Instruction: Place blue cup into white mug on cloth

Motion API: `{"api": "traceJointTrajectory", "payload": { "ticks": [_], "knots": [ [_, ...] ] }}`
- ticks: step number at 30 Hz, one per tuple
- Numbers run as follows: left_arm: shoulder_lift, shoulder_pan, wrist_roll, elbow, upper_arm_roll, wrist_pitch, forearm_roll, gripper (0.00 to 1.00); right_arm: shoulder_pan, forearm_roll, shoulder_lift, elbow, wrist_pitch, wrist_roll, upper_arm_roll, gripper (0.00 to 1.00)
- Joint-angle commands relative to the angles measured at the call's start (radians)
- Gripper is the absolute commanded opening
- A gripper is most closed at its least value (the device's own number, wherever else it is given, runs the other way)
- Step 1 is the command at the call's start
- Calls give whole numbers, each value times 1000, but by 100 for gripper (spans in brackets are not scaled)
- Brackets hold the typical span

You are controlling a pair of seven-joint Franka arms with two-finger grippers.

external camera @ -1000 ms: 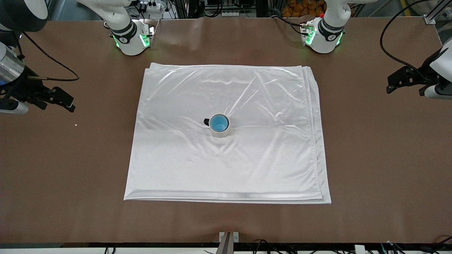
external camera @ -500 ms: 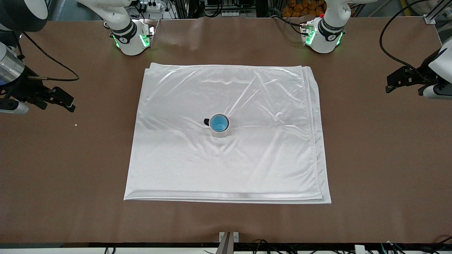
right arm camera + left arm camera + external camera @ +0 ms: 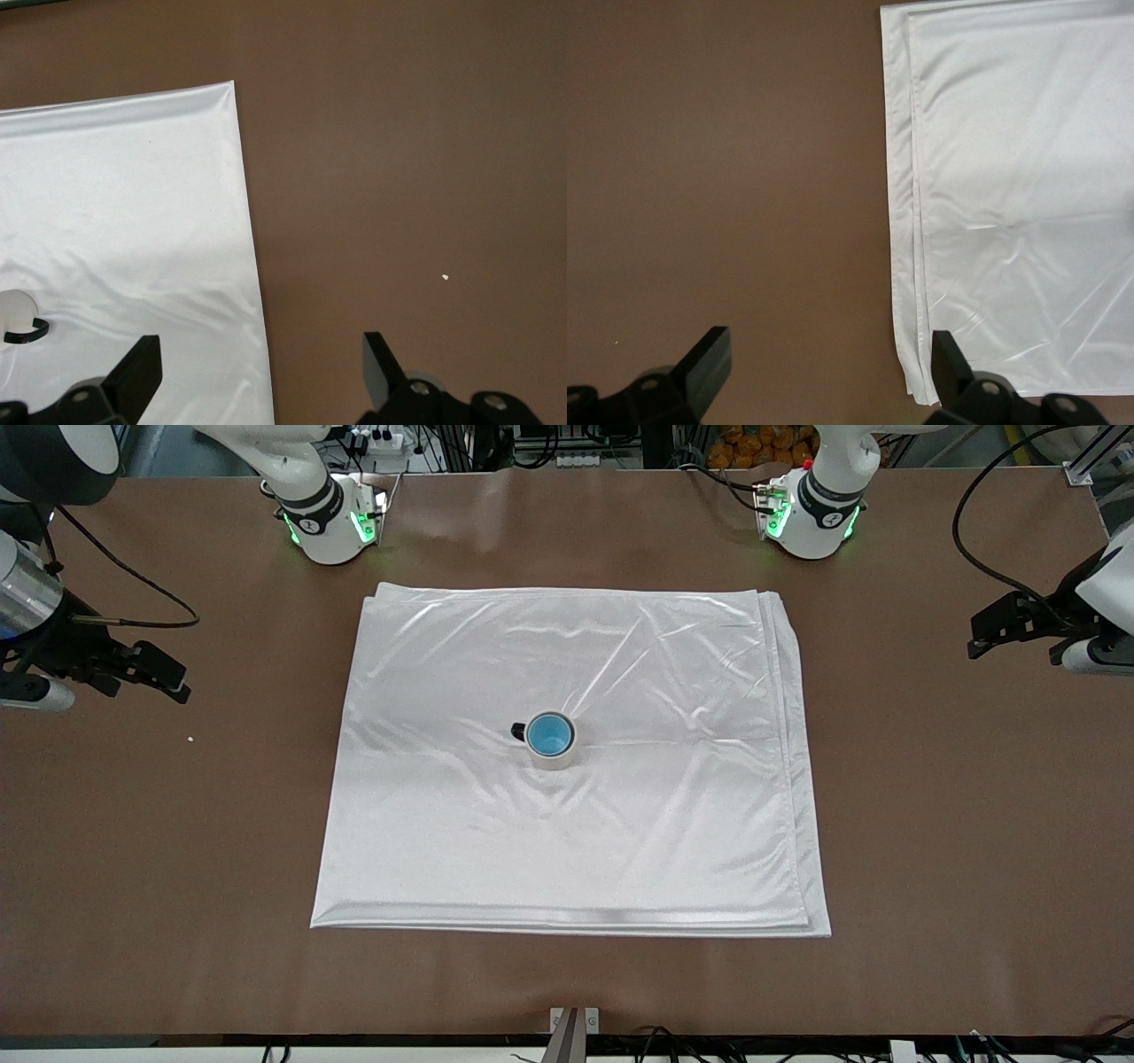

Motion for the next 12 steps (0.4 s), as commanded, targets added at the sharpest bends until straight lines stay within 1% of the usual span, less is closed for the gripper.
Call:
{"api": "traceJointTrajectory", "payload": {
  "ticks": [1,12],
  "knots": [
    [11,6,20,27,-3,-23,8,100,-14,19,5,19,-18,-4,12,100],
    [14,-7,11,27,-3,-23,8,100,-14,19,2,19,-20,-5,13,100]
  ]
}}
